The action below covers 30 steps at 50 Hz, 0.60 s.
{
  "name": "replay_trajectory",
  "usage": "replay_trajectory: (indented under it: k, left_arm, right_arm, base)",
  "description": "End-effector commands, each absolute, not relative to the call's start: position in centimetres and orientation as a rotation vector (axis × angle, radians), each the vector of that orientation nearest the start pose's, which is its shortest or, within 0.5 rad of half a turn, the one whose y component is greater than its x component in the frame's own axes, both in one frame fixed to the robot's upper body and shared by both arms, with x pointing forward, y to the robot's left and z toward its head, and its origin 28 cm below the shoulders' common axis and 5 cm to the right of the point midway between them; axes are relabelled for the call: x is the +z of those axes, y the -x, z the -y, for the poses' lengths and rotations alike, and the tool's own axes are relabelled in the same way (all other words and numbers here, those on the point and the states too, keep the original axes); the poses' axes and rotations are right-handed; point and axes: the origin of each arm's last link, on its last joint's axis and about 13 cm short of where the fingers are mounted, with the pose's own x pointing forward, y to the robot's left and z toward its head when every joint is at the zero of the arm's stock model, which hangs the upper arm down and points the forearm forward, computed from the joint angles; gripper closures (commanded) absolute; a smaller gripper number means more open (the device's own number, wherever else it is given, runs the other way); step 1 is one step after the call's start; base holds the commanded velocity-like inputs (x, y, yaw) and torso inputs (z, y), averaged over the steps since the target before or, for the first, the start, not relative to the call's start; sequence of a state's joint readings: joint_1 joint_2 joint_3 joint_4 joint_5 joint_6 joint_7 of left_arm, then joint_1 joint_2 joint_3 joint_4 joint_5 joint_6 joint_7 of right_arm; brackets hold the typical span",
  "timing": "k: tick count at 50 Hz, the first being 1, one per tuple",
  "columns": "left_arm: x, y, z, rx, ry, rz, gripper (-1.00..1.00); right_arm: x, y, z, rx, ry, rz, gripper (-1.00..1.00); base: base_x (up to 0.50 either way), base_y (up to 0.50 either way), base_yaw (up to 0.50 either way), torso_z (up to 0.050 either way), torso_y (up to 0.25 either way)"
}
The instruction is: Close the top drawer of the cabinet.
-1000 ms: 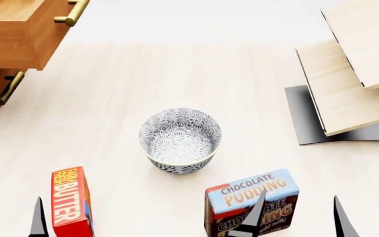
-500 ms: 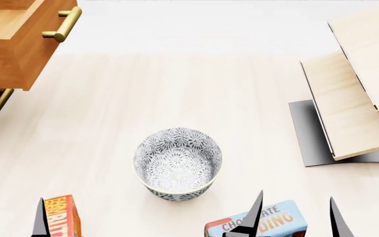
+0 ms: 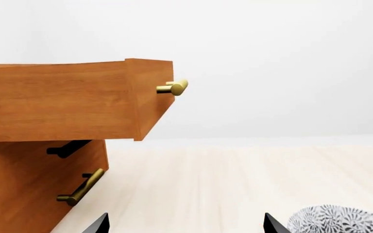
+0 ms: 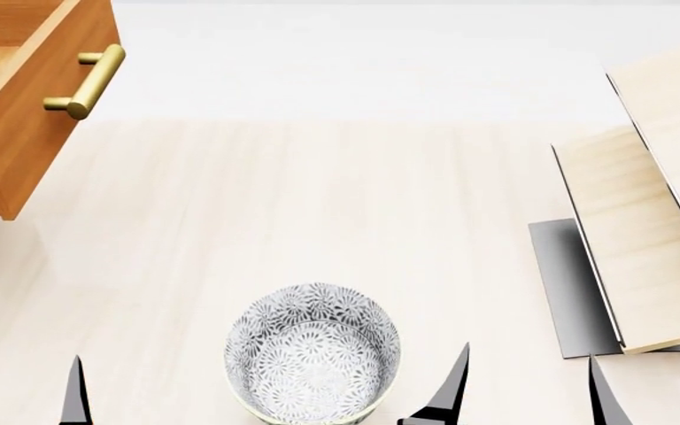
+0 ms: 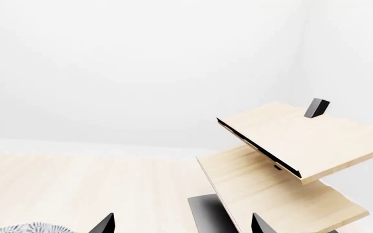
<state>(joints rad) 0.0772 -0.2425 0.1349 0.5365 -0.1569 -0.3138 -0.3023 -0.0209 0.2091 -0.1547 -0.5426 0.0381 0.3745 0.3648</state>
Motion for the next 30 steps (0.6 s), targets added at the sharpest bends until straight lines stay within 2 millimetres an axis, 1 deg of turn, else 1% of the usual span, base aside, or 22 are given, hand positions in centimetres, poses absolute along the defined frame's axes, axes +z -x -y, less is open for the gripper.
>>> replay_trajectory:
  k: [1,18,22,30]
  left_arm:
    - [8.6,-18.39,-21.5,0.074,-0.057,0.116,-1.0]
    - [8.57,-18.46,-21.46,0.071,-0.061,0.113,-1.0]
    - [8.59,-18.44,-21.47,0.071,-0.061,0.112,-1.0]
    - [8.57,-18.45,-21.49,0.072,-0.059,0.112,-1.0]
  right_arm:
    - [9.34,-19.36,10.17,-0.173,0.135,0.151,-1.0]
    - [9.32,-19.43,10.16,-0.18,0.144,0.155,-1.0]
    - [9.32,-19.4,10.16,-0.179,0.145,0.158,-1.0]
    - [9.3,-19.45,10.18,-0.181,0.146,0.161,-1.0]
  base:
    - [0.0,0.0,0.0,0.0,0.0]
    - [0.01,0.0,0.0,0.0,0.0]
    - [0.21,0.0,0.0,0.0,0.0]
    - [0.38,0.0,0.0,0.0,0.0]
